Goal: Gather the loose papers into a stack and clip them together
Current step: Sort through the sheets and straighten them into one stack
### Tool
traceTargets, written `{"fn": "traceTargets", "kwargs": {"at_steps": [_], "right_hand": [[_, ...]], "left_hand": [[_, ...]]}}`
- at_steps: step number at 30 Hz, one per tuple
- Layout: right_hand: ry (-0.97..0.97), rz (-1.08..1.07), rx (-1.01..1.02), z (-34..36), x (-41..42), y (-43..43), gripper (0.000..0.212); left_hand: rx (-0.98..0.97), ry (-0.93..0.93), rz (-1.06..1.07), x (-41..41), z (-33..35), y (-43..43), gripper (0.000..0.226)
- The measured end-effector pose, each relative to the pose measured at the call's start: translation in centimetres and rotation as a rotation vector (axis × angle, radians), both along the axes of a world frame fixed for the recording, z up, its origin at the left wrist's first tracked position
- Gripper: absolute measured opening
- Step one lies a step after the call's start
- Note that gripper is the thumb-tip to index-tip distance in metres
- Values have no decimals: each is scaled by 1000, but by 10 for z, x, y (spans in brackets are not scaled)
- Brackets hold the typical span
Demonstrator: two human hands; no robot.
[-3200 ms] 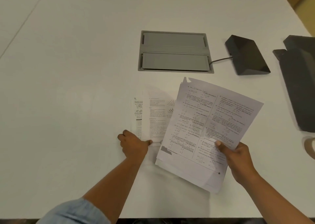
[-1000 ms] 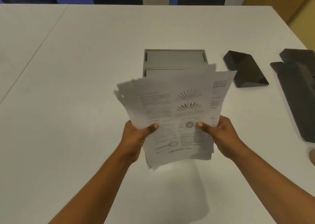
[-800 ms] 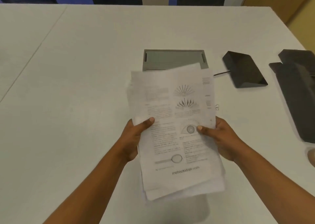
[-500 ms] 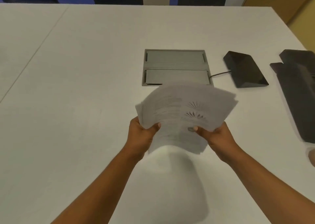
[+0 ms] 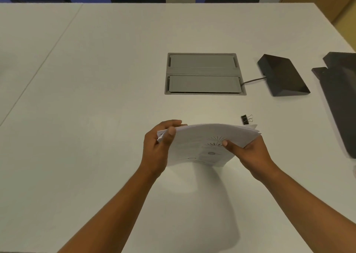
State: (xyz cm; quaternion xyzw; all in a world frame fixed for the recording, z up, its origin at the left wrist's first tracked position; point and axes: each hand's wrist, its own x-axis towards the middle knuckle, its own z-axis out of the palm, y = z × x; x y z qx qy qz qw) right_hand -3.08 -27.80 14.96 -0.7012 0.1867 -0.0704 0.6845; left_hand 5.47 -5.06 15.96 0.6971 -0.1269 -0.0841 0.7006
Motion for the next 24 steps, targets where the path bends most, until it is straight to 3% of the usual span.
{"fn": "traceTargets", "kwargs": {"at_steps": [2,6,9,13,16,18,20,22,24], "right_hand": [[18,14,-11,-2,-1,0,33],[45,38,-19,-8,-1,1,36],[83,67,-40,-9,-2,1,40],[276,-65,-99,-21,-14,0,99],[416,-214,133,-33,-36,9,116],[385,-177,410,-41,-49,17,95],[352,-122,620,-39,-55,26,55],[320,-114,639,-38,-56,29,40],[267,-117,541,-36,-54,23,39]], "left_hand": [[-19,20,3,0,3,0,47],[74,-32,-90,2,3,8,54],[229,-93,-164,5,-1,11,28],[183,4,-6,5,-3,6,16],[-57,272,251,3,-3,3,14],[-214,455,362,-1,-8,3,20],[-316,560,416,-6,-15,3,33],[-341,614,436,-12,-20,6,45],[-310,611,371,-14,-27,14,54]]}}
